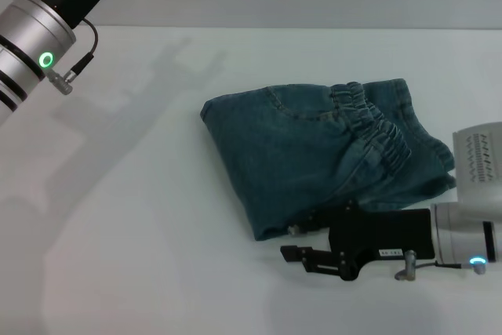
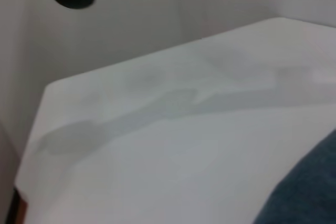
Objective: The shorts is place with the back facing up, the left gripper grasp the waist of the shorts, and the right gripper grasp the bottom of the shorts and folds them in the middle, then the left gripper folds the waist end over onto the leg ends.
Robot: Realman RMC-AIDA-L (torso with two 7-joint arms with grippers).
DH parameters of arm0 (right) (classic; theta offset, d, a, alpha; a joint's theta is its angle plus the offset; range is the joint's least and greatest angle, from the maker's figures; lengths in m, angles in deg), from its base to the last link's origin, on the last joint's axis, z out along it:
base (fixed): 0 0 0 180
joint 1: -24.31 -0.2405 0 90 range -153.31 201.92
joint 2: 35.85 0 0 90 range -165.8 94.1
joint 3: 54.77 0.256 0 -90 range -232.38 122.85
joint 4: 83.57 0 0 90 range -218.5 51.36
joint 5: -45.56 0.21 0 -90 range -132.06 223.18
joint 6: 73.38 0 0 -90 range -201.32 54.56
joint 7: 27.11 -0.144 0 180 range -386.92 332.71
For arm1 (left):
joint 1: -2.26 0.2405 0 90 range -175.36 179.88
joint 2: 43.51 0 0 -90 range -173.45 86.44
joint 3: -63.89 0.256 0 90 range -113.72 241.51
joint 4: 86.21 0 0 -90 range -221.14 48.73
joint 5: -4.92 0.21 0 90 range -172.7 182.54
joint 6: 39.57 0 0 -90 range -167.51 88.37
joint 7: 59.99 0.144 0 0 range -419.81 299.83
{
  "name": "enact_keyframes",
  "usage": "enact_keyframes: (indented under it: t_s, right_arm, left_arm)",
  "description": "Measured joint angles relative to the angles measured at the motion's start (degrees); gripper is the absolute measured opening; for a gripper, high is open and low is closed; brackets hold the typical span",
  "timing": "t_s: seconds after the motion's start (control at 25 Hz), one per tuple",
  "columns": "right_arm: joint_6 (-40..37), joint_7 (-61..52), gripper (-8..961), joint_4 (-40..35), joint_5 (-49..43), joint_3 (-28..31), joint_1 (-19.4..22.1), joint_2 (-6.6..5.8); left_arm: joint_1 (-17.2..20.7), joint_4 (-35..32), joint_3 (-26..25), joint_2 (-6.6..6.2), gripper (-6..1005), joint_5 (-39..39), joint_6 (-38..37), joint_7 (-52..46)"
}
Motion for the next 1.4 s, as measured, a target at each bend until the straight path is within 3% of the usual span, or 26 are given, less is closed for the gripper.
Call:
enact_keyframes:
  t_s: [1.0, 1.24, 1.4]
  right_arm:
    - [15.88, -0.89, 399, 0.73, 7.06, -0.19, -7.68, 1.04]
    - [8.54, -0.37, 399, -0.86, 7.28, 0.06, -5.97, 0.81]
    - [1.60, -0.08, 399, -6.74, 8.71, 0.65, -1.02, 0.61]
  left_arm:
    - [0.57, 0.15, 0.00, 0.14, 846, -0.60, -0.87, -0.17]
    - [0.99, 0.14, -0.03, 0.10, 846, -0.73, -0.99, -0.10]
    - [1.39, 0.14, -0.37, 0.08, 846, -0.84, -1.06, 0.07]
